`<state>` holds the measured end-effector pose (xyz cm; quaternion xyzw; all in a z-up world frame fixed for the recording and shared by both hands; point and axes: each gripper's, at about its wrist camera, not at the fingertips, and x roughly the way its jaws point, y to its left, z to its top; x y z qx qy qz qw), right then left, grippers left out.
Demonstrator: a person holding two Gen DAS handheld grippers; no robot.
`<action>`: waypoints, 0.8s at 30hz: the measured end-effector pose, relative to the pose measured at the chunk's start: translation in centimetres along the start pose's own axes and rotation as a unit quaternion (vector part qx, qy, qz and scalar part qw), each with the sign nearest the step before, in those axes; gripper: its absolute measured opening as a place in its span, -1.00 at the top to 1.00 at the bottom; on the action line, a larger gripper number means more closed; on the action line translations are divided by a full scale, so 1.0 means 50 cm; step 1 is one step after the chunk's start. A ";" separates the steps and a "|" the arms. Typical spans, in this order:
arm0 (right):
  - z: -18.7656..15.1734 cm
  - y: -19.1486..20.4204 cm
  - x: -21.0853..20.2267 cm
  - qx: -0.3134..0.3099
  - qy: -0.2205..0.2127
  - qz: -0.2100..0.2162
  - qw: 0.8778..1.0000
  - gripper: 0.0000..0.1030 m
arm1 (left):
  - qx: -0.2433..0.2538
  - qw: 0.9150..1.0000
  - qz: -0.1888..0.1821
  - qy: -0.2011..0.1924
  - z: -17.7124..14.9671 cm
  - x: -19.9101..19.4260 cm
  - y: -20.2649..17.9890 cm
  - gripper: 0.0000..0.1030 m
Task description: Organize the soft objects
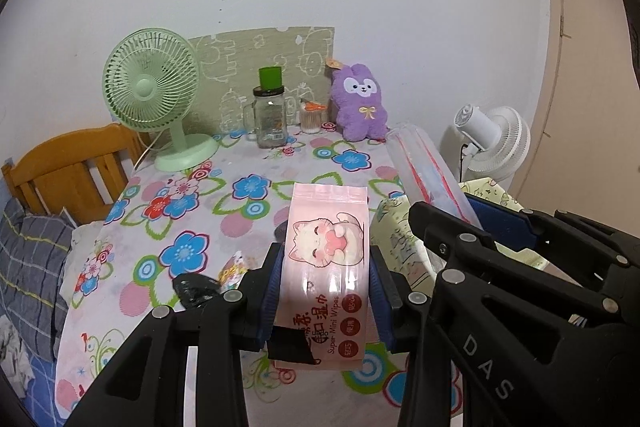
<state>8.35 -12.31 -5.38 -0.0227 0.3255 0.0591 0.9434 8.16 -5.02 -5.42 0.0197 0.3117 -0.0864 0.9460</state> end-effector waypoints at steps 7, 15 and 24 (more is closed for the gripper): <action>0.008 -0.037 0.007 0.006 -0.001 -0.001 1.000 0.41 | 0.007 1.000 -0.003 0.001 0.012 0.016 -0.033 0.21; 0.010 -0.085 0.005 0.014 -0.006 -0.009 1.000 0.41 | 0.021 1.000 -0.013 -0.001 0.023 0.030 -0.077 0.21; 0.012 -0.135 0.011 0.019 -0.004 -0.021 1.000 0.41 | 0.033 0.999 -0.032 0.002 0.034 0.056 -0.126 0.21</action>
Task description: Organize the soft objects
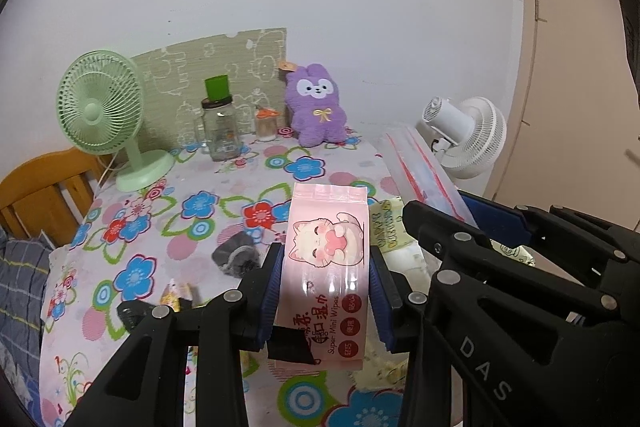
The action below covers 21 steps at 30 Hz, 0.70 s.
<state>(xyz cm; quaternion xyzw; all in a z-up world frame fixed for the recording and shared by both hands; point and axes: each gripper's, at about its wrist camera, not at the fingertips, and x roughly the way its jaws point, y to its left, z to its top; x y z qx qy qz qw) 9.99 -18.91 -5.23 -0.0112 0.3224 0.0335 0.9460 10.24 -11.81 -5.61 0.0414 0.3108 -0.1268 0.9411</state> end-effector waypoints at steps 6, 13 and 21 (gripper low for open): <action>0.001 -0.028 0.013 0.005 0.003 -0.007 1.000 0.41 | 0.006 1.000 -0.010 0.004 0.007 0.020 -0.024 0.21; -0.004 -0.061 0.031 0.014 0.010 -0.015 1.000 0.41 | 0.014 1.000 -0.023 0.013 0.012 0.049 -0.048 0.21; -0.013 -0.098 0.054 0.027 0.021 -0.029 0.999 0.41 | 0.024 0.999 -0.041 0.026 0.013 0.084 -0.079 0.21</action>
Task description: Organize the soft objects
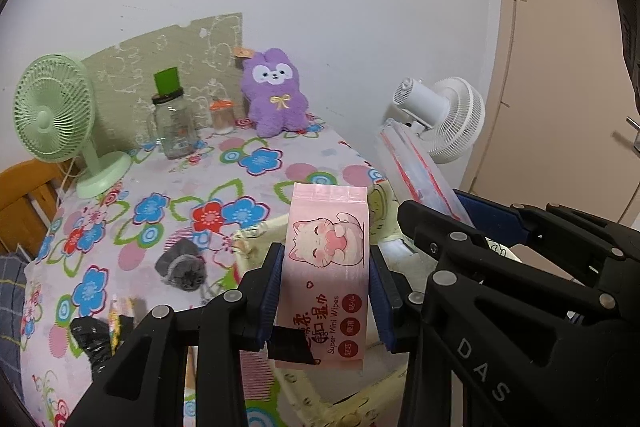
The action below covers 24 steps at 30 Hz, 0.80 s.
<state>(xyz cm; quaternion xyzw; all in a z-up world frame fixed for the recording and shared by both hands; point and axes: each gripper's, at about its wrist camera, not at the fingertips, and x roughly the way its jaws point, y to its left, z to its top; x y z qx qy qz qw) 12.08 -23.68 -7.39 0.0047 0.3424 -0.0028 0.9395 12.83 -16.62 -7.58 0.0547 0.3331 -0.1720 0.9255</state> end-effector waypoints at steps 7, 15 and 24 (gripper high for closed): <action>-0.013 -0.031 0.023 0.010 0.015 -0.012 1.000 0.41 | 0.007 1.000 -0.015 0.016 -0.004 0.038 -0.020 0.20; -0.033 -0.066 0.056 0.029 0.038 -0.018 0.999 0.41 | 0.017 0.999 -0.024 0.037 -0.014 0.076 -0.042 0.20; -0.045 -0.085 0.077 0.042 0.052 -0.017 0.998 0.41 | 0.019 0.998 -0.024 0.058 -0.017 0.098 -0.055 -0.09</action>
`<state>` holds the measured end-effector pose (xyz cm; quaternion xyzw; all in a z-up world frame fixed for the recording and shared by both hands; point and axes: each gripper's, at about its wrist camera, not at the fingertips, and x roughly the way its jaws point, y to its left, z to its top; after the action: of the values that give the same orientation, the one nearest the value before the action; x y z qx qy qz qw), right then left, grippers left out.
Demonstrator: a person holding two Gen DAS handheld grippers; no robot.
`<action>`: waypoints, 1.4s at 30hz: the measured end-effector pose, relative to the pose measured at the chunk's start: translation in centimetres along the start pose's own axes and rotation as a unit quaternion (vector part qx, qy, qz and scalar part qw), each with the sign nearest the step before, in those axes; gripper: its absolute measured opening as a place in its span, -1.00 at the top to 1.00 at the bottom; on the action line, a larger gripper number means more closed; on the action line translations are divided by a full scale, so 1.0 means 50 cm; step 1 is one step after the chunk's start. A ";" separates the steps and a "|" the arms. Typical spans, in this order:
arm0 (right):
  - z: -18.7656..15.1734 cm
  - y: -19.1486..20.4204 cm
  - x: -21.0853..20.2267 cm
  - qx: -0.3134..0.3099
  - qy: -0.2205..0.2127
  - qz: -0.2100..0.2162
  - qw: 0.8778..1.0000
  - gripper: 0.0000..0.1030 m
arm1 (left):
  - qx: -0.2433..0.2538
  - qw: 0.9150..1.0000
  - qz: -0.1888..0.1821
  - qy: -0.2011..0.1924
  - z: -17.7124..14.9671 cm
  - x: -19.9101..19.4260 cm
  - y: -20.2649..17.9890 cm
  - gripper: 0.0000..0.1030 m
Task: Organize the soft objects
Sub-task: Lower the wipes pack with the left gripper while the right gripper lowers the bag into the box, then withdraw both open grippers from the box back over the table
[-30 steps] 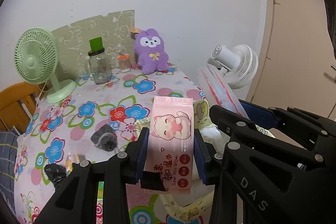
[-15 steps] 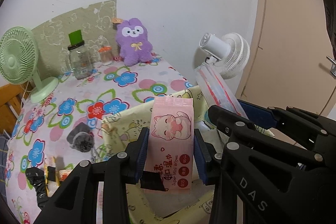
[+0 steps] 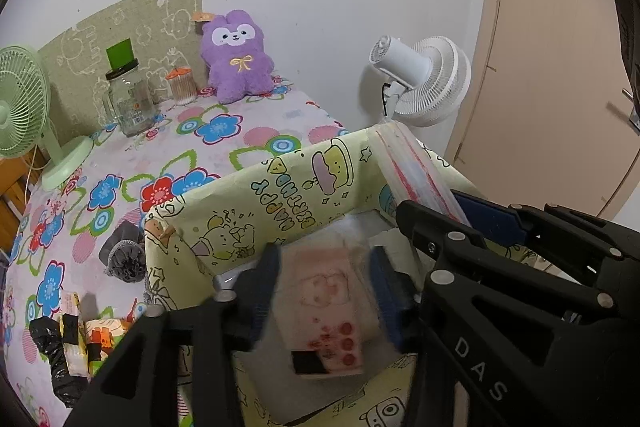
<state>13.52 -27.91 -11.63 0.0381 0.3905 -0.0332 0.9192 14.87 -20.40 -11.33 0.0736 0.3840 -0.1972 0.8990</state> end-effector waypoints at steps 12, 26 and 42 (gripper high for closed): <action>0.003 -0.006 0.000 0.018 -0.004 0.010 1.000 -0.46 | -0.004 1.000 0.002 0.004 0.006 -0.005 -0.003 -0.66; 0.003 0.003 -0.038 0.021 -0.008 -0.001 1.000 -0.60 | -0.005 1.000 0.010 0.001 0.005 -0.044 -0.002 -0.81; 0.002 0.055 -0.116 0.002 -0.037 -0.004 0.999 -0.62 | -0.009 0.999 0.025 -0.026 -0.006 -0.123 0.026 -0.91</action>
<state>9.81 -25.01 -7.27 0.0368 0.3561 -0.0387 0.9329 11.37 -17.33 -7.13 0.0697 0.3607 -0.1733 0.9138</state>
